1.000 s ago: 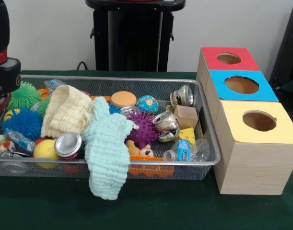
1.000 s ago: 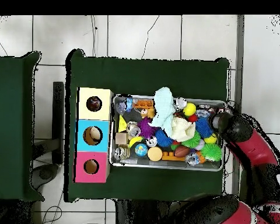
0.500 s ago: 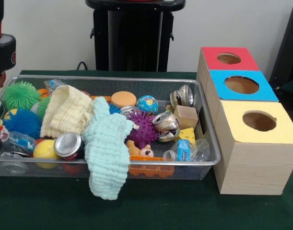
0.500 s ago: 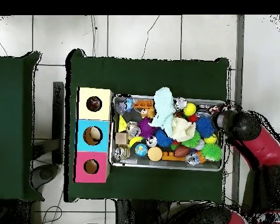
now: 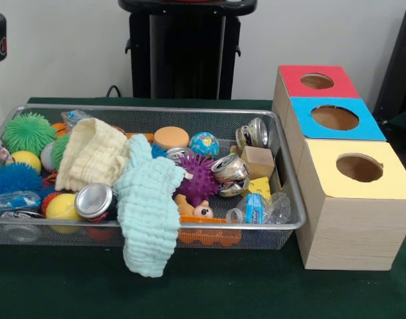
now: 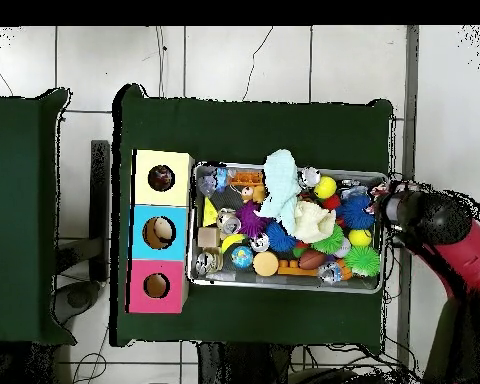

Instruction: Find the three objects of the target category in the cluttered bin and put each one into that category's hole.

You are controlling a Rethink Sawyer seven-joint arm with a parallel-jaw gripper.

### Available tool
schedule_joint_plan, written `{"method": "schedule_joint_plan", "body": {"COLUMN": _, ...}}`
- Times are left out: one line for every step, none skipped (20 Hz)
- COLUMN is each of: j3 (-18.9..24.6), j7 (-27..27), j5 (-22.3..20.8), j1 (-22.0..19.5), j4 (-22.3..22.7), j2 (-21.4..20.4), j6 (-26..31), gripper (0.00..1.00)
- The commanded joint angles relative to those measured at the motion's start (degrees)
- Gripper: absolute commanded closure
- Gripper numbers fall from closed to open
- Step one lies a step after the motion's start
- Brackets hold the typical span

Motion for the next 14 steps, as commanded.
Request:
{"method": "schedule_joint_plan", "body": {"j3": 0.06, "j7": 2.30, "j5": -1.99, "j1": 1.77, "j4": -1.03, "j2": -1.68, "j6": 9.85, "gripper": 1.00}}
{"method": "schedule_joint_plan", "body": {"j3": -0.08, "j7": 2.59, "j5": -1.82, "j1": 2.00, "j4": -0.87, "j2": -1.93, "j6": 10.08, "gripper": 1.00}}
{"method": "schedule_joint_plan", "body": {"j3": -0.71, "j7": 3.79, "j5": -1.51, "j1": 2.99, "j4": -0.59, "j2": -2.68, "j6": 11.04, "gripper": 1.00}}
{"method": "schedule_joint_plan", "body": {"j3": -1.03, "j7": 4.39, "j5": -1.34, "j1": 3.45, "j4": -0.49, "j2": -2.94, "j6": 11.40, "gripper": 1.00}}
{"method": "schedule_joint_plan", "body": {"j3": -1.75, "j7": 5.78, "j5": -1.05, "j1": 4.56, "j4": -0.42, "j2": -3.43, "j6": 12.28, "gripper": 1.00}}
{"method": "schedule_joint_plan", "body": {"j3": -2.09, "j7": 6.36, "j5": -0.85, "j1": 5.01, "j4": -0.41, "j2": -3.56, "j6": 12.62, "gripper": 1.00}}
{"method": "schedule_joint_plan", "body": {"j3": -2.52, "j7": 7.29, "j5": -0.49, "j1": 5.66, "j4": -0.05, "j2": -3.68, "j6": 12.55, "gripper": 1.00}}
{"method": "schedule_joint_plan", "body": {"j3": -2.67, "j7": 7.67, "j5": -0.20, "j1": 5.90, "j4": 0.08, "j2": -3.67, "j6": 12.41, "gripper": 1.00}}
{"method": "schedule_joint_plan", "body": {"j3": -2.71, "j7": 8.17, "j5": 0.28, "j1": 6.13, "j4": 0.42, "j2": -3.70, "j6": 11.96, "gripper": 1.00}}
{"method": "schedule_joint_plan", "body": {"j3": -2.75, "j7": 8.67, "j5": 0.76, "j1": 6.35, "j4": 0.76, "j2": -3.72, "j6": 11.52, "gripper": 1.00}}
{"method": "schedule_joint_plan", "body": {"j3": -2.66, "j7": 9.50, "j5": 1.52, "j1": 6.58, "j4": 1.10, "j2": -3.68, "j6": 11.17, "gripper": 1.00}}
{"method": "schedule_joint_plan", "body": {"j3": -2.82, "j7": 9.92, "j5": 1.82, "j1": 6.85, "j4": 1.15, "j2": -3.62, "j6": 11.02, "gripper": 1.00}}
{"method": "schedule_joint_plan", "body": {"j3": -2.66, "j7": 10.33, "j5": 2.35, "j1": 7.09, "j4": 1.10, "j2": -3.48, "j6": 11.10, "gripper": 1.00}}
{"method": "schedule_joint_plan", "body": {"j3": -2.46, "j7": 10.56, "j5": 2.83, "j1": 7.30, "j4": 1.07, "j2": -3.50, "j6": 11.42, "gripper": 1.00}}
